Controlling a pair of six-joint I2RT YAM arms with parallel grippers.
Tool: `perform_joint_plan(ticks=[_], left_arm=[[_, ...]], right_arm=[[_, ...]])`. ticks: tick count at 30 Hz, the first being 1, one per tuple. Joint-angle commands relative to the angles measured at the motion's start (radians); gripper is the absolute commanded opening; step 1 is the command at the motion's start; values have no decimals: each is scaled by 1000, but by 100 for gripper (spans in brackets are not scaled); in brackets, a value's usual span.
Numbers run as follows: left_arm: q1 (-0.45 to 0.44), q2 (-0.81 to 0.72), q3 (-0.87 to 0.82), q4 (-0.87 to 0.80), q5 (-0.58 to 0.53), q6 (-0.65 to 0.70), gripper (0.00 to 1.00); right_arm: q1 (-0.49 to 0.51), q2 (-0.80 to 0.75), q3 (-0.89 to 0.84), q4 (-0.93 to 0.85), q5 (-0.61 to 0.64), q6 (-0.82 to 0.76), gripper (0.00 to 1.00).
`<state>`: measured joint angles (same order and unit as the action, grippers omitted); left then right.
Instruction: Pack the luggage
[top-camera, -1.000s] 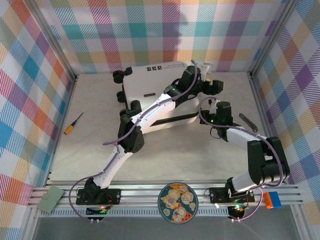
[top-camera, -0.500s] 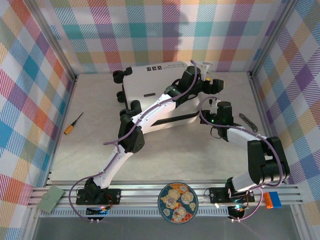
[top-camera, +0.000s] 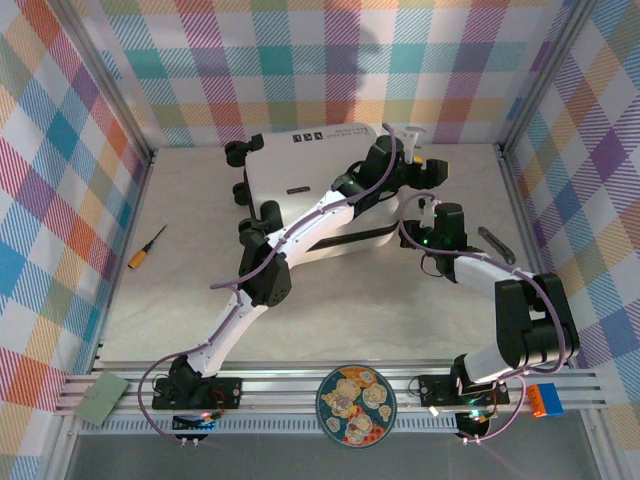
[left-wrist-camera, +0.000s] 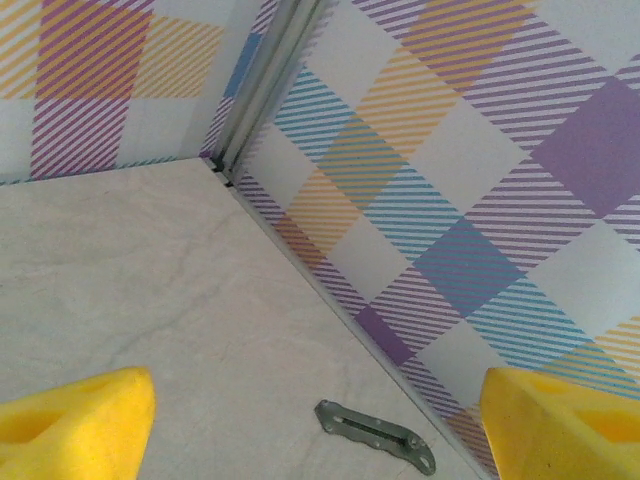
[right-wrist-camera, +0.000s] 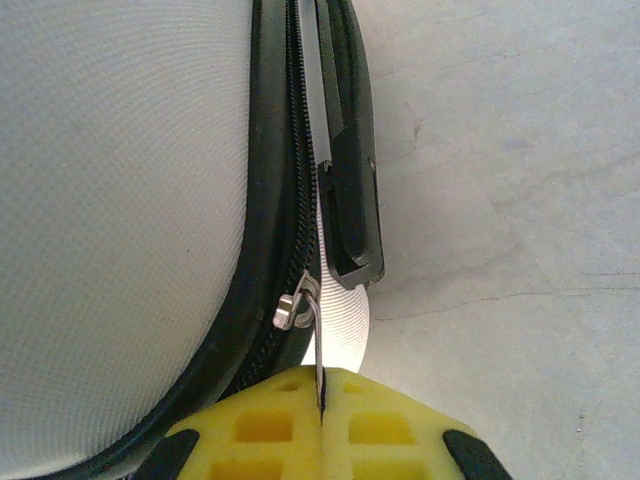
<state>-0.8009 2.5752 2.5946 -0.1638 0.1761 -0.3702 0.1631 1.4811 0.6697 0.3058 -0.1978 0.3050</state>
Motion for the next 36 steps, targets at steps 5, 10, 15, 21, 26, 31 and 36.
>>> perform_joint_plan(ticks=[5,10,15,21,26,31,36], left_arm=[[-2,-67,-70,-280,-97,-33,80],[-2,-87,-92,-341,-101,-50,78],[-2,-112,-142,-349,-110,-54,78],[-3,-132,-174,-385,-105,-40,77],[-2,-195,-269,-385,-104,-20,76],[-1,-271,-390,-386,-115,5,76],[-1,-354,-551,-384,-127,26,74]], right_arm=[[-63,36,45,61,-9,43,0],[-86,72,64,127,-40,42,0],[-93,115,50,283,-95,21,0],[-93,157,5,495,-258,16,0],[-60,118,-57,539,-274,5,0],[14,46,-122,509,-233,-49,0],[66,-35,-169,461,-213,-82,0]])
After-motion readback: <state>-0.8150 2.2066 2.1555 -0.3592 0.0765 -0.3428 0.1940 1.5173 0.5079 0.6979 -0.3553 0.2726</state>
